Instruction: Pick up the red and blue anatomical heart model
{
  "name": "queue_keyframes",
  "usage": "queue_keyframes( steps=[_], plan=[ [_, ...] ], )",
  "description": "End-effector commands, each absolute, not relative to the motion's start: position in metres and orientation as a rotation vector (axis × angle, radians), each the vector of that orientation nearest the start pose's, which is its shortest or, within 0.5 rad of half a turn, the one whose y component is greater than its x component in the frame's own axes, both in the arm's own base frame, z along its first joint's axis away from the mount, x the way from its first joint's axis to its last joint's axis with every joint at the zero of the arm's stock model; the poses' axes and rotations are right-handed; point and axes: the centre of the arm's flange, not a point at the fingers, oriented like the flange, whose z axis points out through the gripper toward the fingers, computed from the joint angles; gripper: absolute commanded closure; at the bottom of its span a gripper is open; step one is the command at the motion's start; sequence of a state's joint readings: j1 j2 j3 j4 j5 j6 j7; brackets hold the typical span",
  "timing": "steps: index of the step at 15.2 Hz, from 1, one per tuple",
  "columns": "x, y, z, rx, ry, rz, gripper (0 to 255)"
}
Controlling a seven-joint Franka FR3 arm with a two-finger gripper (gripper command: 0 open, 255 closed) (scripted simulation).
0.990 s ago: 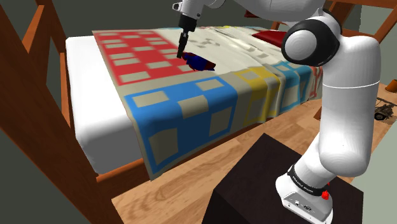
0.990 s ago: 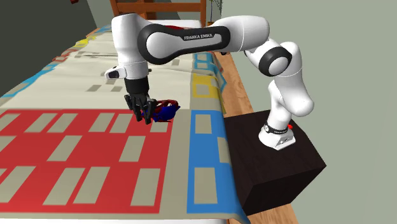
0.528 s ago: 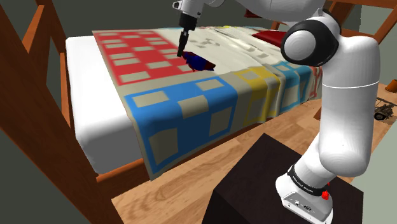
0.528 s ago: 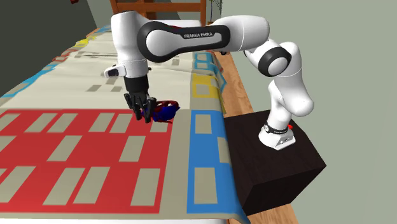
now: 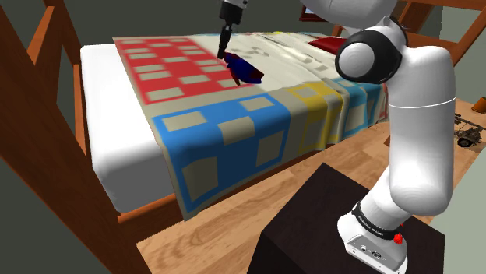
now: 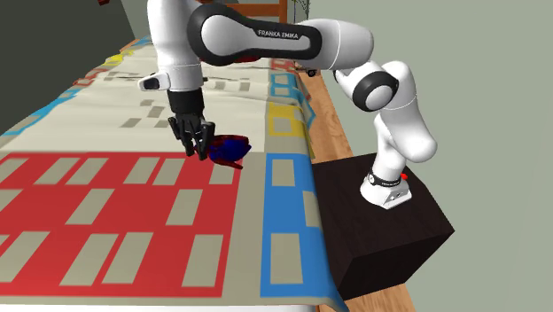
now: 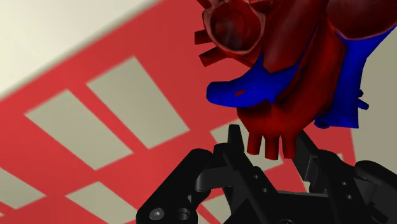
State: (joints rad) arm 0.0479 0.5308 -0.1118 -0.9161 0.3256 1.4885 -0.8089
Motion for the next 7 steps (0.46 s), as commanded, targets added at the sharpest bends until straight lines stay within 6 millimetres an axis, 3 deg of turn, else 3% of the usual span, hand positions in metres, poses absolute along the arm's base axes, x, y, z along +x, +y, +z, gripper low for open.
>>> queue_keyframes(
  steps=[1, 5, 7],
  plan=[
    [0.695, 0.018, 0.607, -2.681, -1.127, -0.221, 255],
    [0.695, 0.018, 0.628, -2.681, -1.127, -0.221, 255],
    [0.695, 0.018, 0.629, -2.681, -1.127, -0.221, 255]
  ],
)
